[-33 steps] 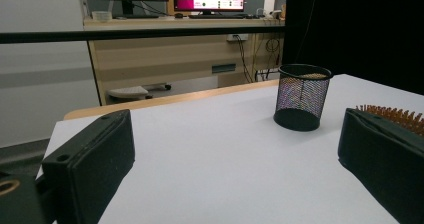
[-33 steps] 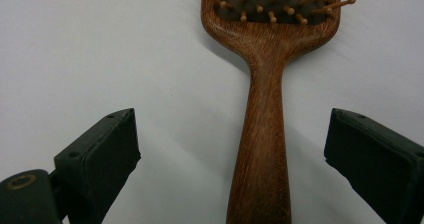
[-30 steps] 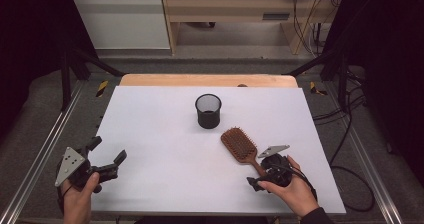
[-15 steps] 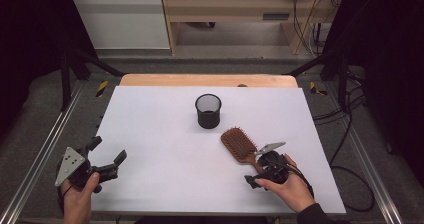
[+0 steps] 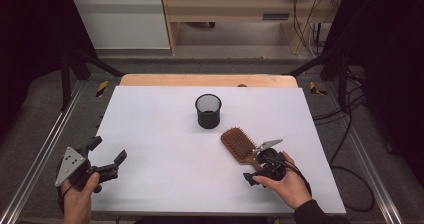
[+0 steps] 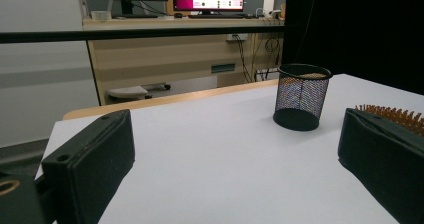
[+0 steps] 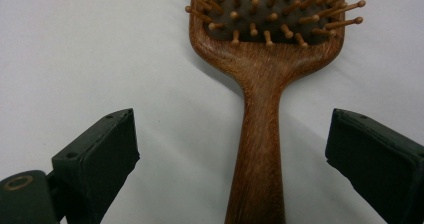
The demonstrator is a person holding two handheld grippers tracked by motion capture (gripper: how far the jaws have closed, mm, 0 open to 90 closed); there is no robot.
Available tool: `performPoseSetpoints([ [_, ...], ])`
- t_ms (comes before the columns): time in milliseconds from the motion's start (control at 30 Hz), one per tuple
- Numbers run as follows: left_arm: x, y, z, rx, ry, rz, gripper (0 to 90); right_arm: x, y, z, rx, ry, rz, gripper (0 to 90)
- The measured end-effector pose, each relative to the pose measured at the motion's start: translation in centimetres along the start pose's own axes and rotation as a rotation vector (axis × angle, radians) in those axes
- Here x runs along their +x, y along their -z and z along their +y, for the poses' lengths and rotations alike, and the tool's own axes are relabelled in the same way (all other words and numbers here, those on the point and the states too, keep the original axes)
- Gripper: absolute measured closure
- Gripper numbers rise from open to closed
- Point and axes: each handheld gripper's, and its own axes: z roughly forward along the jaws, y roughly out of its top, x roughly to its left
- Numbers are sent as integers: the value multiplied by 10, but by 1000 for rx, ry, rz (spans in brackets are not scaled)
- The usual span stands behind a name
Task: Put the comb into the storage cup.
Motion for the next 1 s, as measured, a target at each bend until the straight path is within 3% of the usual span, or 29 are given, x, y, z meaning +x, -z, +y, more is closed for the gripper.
performPoseSetpoints([
  [367,0,0,0,4,1,-3,20,-8,-7,9,13,-12,-3,87],
  [467,0,0,0,3,1,-4,20,-12,-6,13,23,-17,-4,201],
  [500,0,0,0,3,1,-4,20,-12,-6,13,23,-17,-4,201],
  [533,0,0,0,2,1,-5,20,-14,-5,14,36,-24,-4,316],
  [633,0,-1,0,2,1,-5,20,-15,-4,15,47,-32,3,415],
  [833,0,-1,0,3,0,-6,20,-14,-6,18,83,-32,-2,539],
  [1000,0,-1,0,2,1,-6,20,-13,-9,20,107,-22,-8,586],
])
